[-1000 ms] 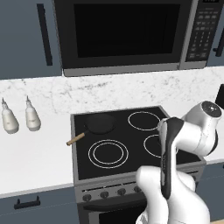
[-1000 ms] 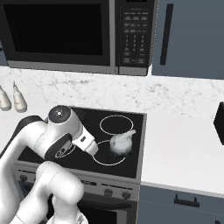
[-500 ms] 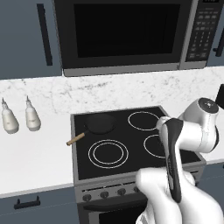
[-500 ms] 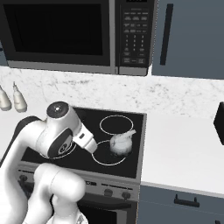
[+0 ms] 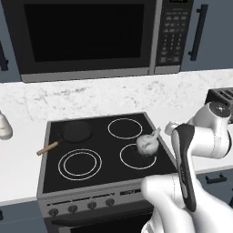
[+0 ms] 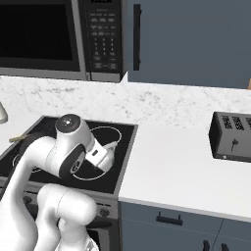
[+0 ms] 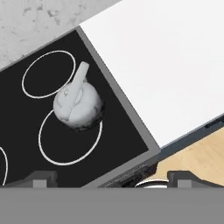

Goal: Pick the kettle from the counter and place it on a stove burner. Then turn the burner on.

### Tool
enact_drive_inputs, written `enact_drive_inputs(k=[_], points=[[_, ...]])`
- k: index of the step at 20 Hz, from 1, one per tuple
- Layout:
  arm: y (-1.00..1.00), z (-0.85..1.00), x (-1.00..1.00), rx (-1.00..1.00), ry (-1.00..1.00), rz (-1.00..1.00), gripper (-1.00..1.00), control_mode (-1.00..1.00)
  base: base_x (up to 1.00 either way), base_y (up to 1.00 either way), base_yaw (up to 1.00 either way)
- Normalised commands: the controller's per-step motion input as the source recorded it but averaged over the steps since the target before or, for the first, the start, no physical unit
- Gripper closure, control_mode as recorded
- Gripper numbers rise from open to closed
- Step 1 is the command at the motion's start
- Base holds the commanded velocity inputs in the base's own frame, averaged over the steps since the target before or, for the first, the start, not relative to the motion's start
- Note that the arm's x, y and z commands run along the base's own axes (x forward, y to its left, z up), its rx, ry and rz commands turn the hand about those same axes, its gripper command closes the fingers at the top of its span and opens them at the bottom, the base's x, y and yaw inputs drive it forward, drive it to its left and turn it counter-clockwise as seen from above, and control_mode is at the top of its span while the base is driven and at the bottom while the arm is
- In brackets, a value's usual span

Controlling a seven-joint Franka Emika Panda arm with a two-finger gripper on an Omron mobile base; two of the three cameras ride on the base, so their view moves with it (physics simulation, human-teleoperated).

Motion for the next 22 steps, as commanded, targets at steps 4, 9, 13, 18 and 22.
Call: enact_drive_inputs(k=[4,9,13,18,22], points=[[0.00,0.00,0.00,0.00,0.00,0.00,-1.00,1.00,0.00,-0.42,0.00],[0.00,0.00,0.00,0.00,0.00,0.00,-1.00,-1.00,0.00,0.00,0.00],[0.35,0.00,-0.19,-0.02,0.00,0.01,-1.00,-1.00,0.00,0.00,0.00],[1.00,-0.32,-0.59,-0.29,-0.02,0.08,-1.00,-1.00,0.00,0.00,0.00],[1.00,-0.64,-0.64,-0.44,-0.06,0.08,-1.00,-1.00,0.00,0.00,0.00]])
